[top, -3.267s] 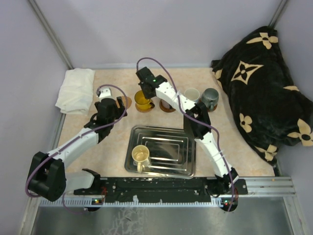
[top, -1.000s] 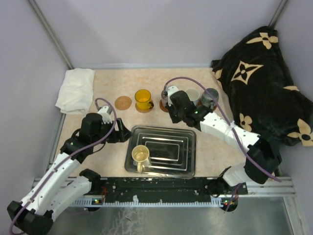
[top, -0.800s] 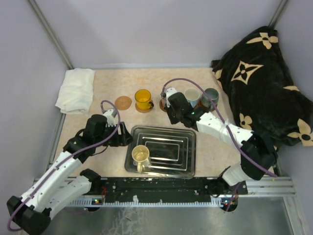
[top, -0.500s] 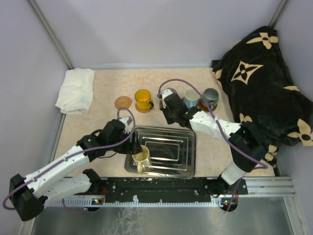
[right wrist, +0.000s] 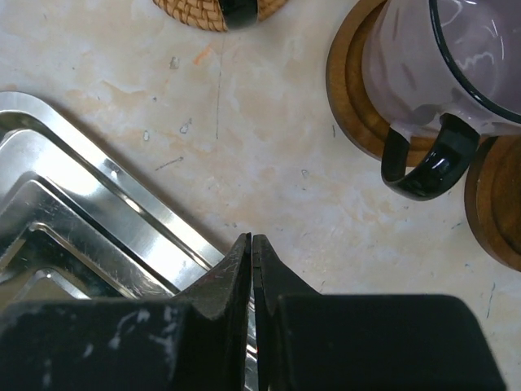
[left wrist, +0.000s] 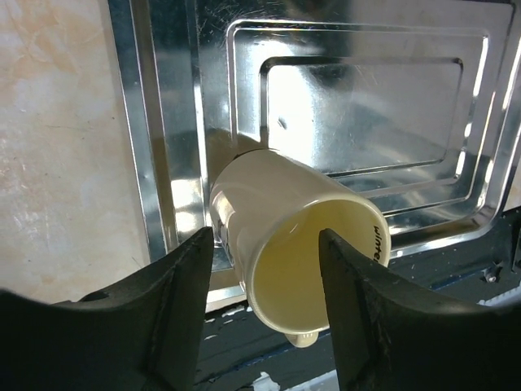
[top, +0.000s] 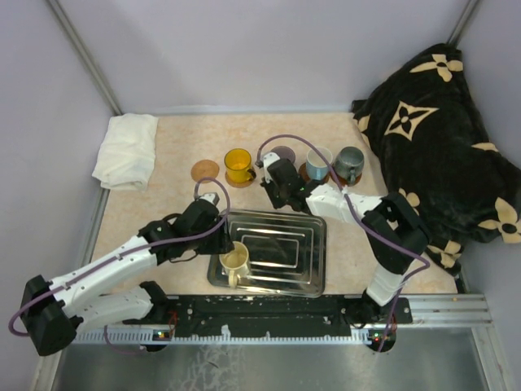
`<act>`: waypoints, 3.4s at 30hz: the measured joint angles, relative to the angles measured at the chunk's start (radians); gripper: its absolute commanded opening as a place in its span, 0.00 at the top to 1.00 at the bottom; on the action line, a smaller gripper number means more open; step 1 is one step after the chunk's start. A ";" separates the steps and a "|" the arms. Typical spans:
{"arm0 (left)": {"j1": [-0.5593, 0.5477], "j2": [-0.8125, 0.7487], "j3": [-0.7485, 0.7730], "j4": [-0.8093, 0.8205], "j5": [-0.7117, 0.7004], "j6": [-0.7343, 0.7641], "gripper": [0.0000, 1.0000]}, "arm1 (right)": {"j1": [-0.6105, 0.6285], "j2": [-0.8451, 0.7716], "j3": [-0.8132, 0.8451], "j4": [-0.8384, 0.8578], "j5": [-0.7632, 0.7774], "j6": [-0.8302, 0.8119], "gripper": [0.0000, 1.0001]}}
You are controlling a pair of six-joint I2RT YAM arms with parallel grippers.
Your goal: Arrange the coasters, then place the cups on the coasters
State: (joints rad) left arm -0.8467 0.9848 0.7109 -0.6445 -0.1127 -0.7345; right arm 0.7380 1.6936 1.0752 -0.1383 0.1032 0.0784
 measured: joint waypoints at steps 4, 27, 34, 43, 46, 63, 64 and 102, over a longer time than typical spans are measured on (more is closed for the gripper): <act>-0.002 0.037 0.004 -0.001 -0.003 -0.007 0.38 | 0.000 0.019 0.000 0.001 0.000 -0.008 0.96; -0.044 0.050 0.002 -0.056 -0.042 -0.084 0.95 | 0.000 0.115 -0.001 0.041 -0.032 -0.039 0.98; -0.045 0.063 0.011 -0.057 -0.052 -0.088 1.00 | 0.000 0.120 -0.002 0.039 -0.045 -0.041 0.98; -0.050 0.107 0.069 -0.117 -0.106 -0.069 1.00 | 0.000 0.120 -0.002 0.039 -0.056 -0.041 0.99; -0.050 0.125 0.119 -0.167 -0.146 -0.056 1.00 | 0.000 0.120 -0.002 0.039 -0.064 -0.040 1.00; -0.043 0.154 0.301 -0.321 -0.436 -0.055 1.00 | 0.006 0.172 0.025 0.048 -0.134 -0.041 1.00; -0.040 0.161 0.312 -0.336 -0.452 -0.059 1.00 | 0.008 0.173 0.026 0.050 -0.136 -0.041 1.00; 0.598 0.473 0.441 0.105 -0.171 0.385 1.00 | 0.026 0.145 0.125 -0.068 -0.061 -0.079 0.98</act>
State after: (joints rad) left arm -0.2489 1.4578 1.1515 -0.5392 -0.2832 -0.3492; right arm 0.7639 1.8381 1.2003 -0.2066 0.0425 -0.0006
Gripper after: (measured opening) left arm 0.021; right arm 0.030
